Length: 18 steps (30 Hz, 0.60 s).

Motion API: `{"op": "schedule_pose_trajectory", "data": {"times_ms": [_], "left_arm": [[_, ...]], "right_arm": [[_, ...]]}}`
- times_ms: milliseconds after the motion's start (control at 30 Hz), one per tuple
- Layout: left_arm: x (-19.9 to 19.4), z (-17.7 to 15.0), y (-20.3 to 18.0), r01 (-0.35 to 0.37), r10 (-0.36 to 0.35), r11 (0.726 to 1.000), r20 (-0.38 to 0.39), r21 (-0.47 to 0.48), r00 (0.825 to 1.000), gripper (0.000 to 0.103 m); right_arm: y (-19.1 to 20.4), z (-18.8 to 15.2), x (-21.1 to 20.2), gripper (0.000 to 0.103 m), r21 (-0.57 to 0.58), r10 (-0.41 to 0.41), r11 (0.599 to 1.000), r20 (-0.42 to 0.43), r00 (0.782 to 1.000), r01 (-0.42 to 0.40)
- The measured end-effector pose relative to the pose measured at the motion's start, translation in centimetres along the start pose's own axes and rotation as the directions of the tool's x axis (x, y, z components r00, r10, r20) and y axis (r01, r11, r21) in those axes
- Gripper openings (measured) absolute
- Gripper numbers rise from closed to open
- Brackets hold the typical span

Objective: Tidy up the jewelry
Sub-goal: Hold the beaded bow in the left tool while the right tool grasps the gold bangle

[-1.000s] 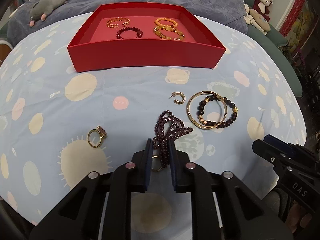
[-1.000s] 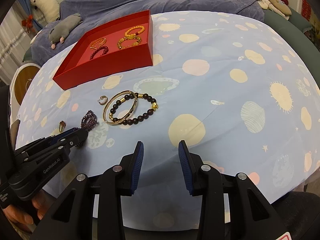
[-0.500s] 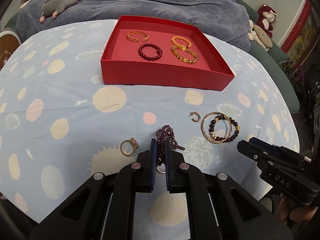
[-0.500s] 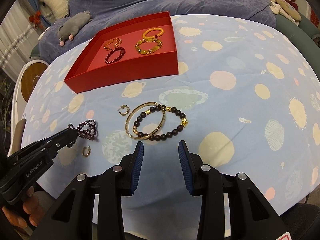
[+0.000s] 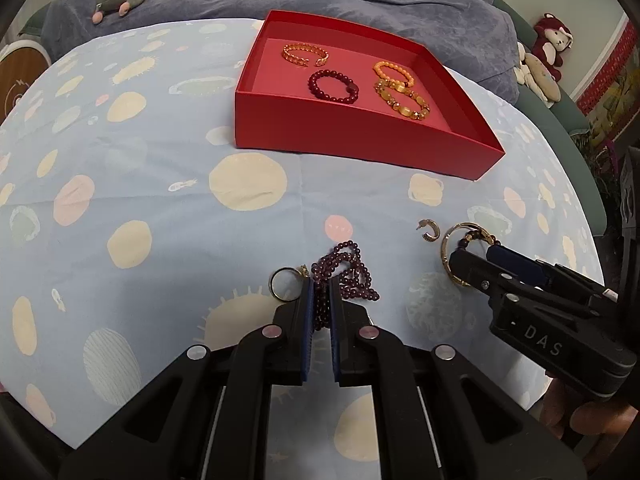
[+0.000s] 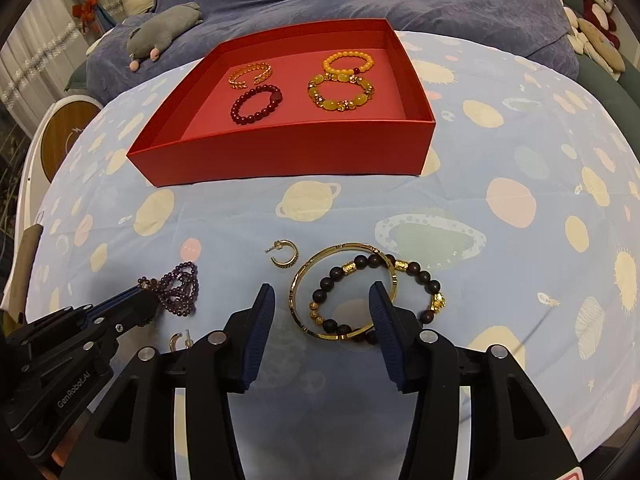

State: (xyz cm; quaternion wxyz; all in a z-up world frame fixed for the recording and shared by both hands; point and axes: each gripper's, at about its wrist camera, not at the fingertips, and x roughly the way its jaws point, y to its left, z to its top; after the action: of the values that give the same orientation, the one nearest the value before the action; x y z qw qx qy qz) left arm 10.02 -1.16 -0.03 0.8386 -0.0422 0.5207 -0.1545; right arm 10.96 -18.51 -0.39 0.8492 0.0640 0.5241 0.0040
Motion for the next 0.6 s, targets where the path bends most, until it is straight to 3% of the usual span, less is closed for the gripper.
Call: {"op": "schedule_pose_trajectory", "data": {"times_ms": [300, 400, 500, 600], "left_arm": [[0.3, 0.0, 0.5, 0.01, -0.01, 1.0, -0.002, -0.01, 1.0, 0.007], [0.3, 0.1, 0.5, 0.012, -0.012, 1.0, -0.003, -0.015, 1.0, 0.007], [0.3, 0.1, 0.5, 0.013, -0.013, 1.0, -0.003, -0.017, 1.0, 0.007], [0.3, 0.1, 0.5, 0.015, -0.015, 1.0, -0.004, -0.015, 1.0, 0.007]], "right_arm": [[0.3, -0.2, 1.0, 0.048, -0.049, -0.049, 0.998, 0.013, 0.999, 0.049], [0.0, -0.2, 0.9, 0.035, -0.058, -0.052, 0.997, 0.017, 0.998, 0.053], [-0.9, -0.1, 0.7, 0.015, -0.03, -0.03, 0.999, 0.002, 1.0, 0.03], [-1.7, -0.2, 0.4, 0.013, -0.009, -0.021, 1.0, 0.003, 1.0, 0.021]]}}
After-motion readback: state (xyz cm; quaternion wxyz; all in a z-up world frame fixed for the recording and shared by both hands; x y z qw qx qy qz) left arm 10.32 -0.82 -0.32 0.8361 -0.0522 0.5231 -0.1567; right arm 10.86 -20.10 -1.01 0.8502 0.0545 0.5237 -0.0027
